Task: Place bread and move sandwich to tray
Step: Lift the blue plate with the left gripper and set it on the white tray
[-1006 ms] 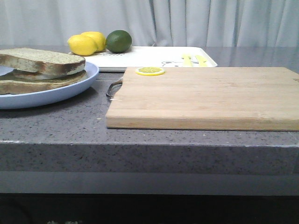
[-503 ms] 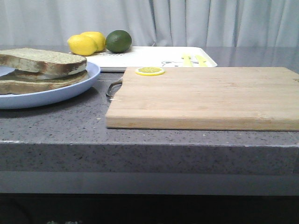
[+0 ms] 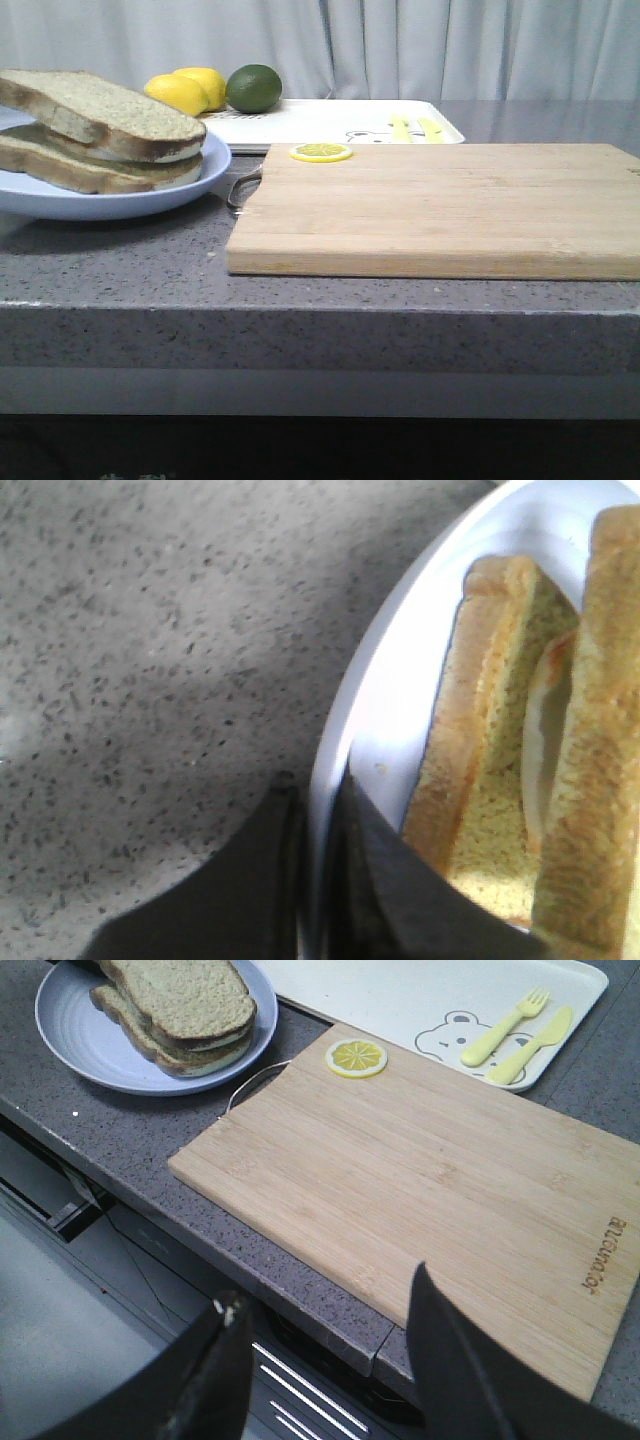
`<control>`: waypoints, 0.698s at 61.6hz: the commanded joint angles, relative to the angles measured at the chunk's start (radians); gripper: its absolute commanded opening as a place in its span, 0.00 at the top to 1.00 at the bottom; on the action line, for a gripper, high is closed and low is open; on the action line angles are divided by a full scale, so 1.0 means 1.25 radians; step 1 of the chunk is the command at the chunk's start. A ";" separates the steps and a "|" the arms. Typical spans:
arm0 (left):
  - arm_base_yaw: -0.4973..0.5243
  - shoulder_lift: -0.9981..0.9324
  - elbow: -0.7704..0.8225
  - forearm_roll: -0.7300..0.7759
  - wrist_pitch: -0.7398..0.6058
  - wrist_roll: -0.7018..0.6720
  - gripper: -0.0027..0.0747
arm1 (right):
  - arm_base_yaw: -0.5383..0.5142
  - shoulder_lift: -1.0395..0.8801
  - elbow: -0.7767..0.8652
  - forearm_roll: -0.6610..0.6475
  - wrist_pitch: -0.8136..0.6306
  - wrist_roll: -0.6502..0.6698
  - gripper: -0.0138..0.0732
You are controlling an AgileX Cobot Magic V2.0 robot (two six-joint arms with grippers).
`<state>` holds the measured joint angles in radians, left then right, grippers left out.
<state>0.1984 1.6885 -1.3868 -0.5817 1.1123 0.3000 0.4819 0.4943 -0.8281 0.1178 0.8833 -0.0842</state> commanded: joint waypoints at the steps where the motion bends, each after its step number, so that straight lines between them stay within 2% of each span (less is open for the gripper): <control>1: -0.006 -0.036 -0.055 -0.113 0.003 -0.003 0.99 | -0.004 0.003 -0.018 -0.004 -0.060 -0.003 0.40; 9: -0.006 -0.036 -0.077 -0.184 -0.008 -0.003 0.99 | -0.004 0.003 -0.018 -0.004 -0.060 -0.003 0.40; 20: -0.015 -0.035 -0.081 -0.269 -0.098 0.037 0.99 | -0.004 0.003 -0.018 -0.004 -0.060 -0.003 0.40; 26: -0.040 -0.021 -0.099 -0.271 -0.143 0.037 0.99 | -0.004 0.003 -0.018 -0.004 -0.060 -0.003 0.40; 43: -0.110 0.106 -0.251 -0.271 -0.141 -0.040 0.99 | -0.004 0.003 -0.018 -0.004 -0.060 -0.003 0.40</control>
<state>0.0868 1.8269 -1.6098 -0.8128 0.9656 0.3066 0.4819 0.4943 -0.8281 0.1178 0.8833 -0.0842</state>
